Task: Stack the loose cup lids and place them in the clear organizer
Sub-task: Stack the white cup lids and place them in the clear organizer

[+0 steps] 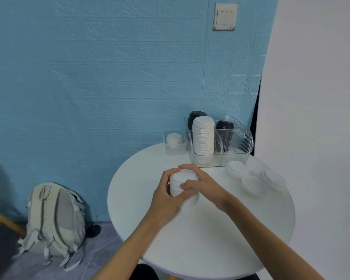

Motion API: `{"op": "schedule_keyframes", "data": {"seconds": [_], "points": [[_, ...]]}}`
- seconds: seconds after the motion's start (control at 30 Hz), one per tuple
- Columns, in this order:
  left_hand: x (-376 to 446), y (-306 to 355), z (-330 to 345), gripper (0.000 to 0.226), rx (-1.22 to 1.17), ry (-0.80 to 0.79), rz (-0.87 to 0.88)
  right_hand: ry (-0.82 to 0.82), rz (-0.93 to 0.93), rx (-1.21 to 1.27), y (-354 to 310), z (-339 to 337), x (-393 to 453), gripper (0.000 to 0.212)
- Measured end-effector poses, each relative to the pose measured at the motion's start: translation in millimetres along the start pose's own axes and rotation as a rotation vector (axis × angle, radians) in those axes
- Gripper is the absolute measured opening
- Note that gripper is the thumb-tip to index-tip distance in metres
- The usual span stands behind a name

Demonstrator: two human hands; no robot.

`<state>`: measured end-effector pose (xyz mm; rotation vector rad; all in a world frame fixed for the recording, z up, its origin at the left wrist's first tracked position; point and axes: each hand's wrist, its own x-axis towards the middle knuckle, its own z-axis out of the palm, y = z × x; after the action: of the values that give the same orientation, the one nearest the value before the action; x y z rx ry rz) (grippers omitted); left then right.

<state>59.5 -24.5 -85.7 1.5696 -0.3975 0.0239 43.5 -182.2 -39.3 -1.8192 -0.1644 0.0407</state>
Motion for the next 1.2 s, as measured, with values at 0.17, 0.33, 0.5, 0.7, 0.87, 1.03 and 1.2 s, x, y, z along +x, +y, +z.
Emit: {"op": "schedule_keyframes", "data": {"seconds": [0.17, 0.33, 0.5, 0.7, 0.87, 1.03, 1.2], "points": [[3.8, -1.6, 8.9, 0.067, -0.101, -0.113, -0.036, 0.043, 0.036, 0.093, 3.6, -5.3, -6.1, 0.031], [7.5, -1.1, 32.3, 0.035, -0.366, -0.198, -0.182, 0.185, -0.018, 0.171, 18.2, -18.4, -20.2, 0.034], [7.7, -1.9, 58.0, 0.03, -0.478, -0.192, -0.22, 0.233, -0.043, 0.247, 30.5, -26.1, -29.5, 0.036], [6.0, -4.4, 59.5, 0.042, -0.487, -0.175, -0.219, 0.273, -0.055, 0.208, 37.3, -21.2, -33.7, 0.042], [1.7, 1.7, 58.9, 0.047, -0.468, -0.19, -0.216, 0.275, -0.03, 0.155, 37.3, -20.3, -38.6, 0.029], [-11.6, 9.2, 59.0, 0.037, -0.346, -0.117, -0.198, 0.233, 0.044, 0.085, 31.4, -19.8, -42.6, 0.034], [-18.9, 14.4, 68.4, 0.03, -0.213, 0.066, -0.16, 0.395, 0.065, 0.095, 28.6, -14.9, -53.3, 0.039]]}}
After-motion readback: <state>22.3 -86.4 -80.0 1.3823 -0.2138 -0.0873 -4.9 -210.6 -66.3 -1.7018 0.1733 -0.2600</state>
